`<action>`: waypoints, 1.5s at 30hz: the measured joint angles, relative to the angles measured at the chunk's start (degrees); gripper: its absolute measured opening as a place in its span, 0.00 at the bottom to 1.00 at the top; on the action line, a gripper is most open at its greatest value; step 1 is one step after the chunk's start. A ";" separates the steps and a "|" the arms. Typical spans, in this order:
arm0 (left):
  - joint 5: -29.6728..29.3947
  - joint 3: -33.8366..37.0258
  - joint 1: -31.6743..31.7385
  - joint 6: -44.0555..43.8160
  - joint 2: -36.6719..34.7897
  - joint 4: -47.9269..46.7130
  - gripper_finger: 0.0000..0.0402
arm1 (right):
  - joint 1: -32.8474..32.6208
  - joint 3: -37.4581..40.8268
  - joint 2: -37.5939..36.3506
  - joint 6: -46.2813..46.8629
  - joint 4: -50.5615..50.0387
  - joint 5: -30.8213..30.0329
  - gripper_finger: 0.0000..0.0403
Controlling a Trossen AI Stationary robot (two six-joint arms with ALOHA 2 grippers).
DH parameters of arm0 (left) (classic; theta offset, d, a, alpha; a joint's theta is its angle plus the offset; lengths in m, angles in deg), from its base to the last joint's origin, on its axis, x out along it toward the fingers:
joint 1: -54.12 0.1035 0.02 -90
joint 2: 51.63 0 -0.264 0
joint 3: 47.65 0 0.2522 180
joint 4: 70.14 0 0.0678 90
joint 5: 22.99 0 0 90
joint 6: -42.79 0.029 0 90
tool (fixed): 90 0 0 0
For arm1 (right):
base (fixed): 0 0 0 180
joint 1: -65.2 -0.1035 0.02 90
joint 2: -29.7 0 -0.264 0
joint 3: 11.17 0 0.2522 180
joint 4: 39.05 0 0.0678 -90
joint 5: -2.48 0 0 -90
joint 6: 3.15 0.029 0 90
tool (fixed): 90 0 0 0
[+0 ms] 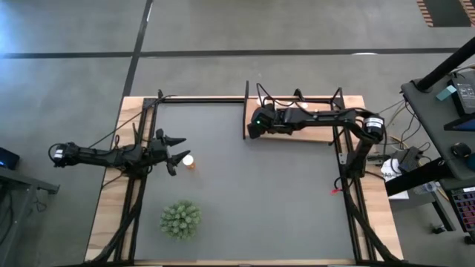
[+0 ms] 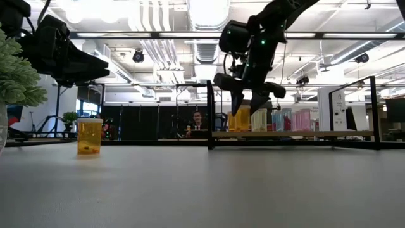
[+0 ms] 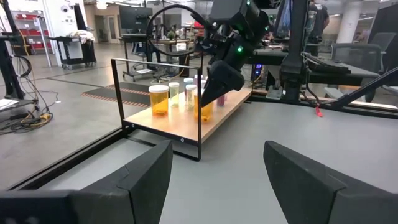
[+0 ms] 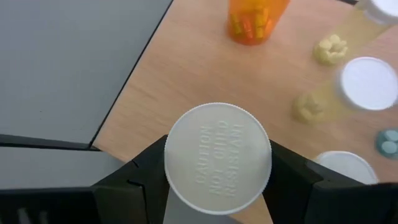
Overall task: Pick and place medicine bottles onto shelf by color
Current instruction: Put the bottom orange pill bottle on the shelf aligned with the other orange pill bottle
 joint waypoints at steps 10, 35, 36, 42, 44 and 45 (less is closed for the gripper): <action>0.00 0.00 0.00 0.00 0.00 0.02 0.59 | 0.62 -2.75 1.44 -0.69 -1.15 -0.29 0.48; 0.00 0.00 0.00 -0.01 0.00 0.00 0.59 | 4.00 -3.15 2.65 -6.55 1.23 -0.38 0.48; 0.00 0.00 -0.02 0.00 0.01 0.02 0.59 | 4.03 -3.17 3.05 -6.54 1.38 -0.39 0.48; 0.00 0.00 -0.01 -0.02 -0.01 0.02 0.59 | 4.37 -3.56 3.43 -6.66 2.08 -0.19 0.48; 0.00 0.00 -0.02 0.00 0.01 -0.02 0.59 | 4.50 -4.07 3.43 -7.19 2.00 -0.20 0.48; 0.00 0.00 0.00 0.00 -0.01 0.02 0.59 | 4.57 -4.20 3.43 -7.45 2.01 -0.24 0.48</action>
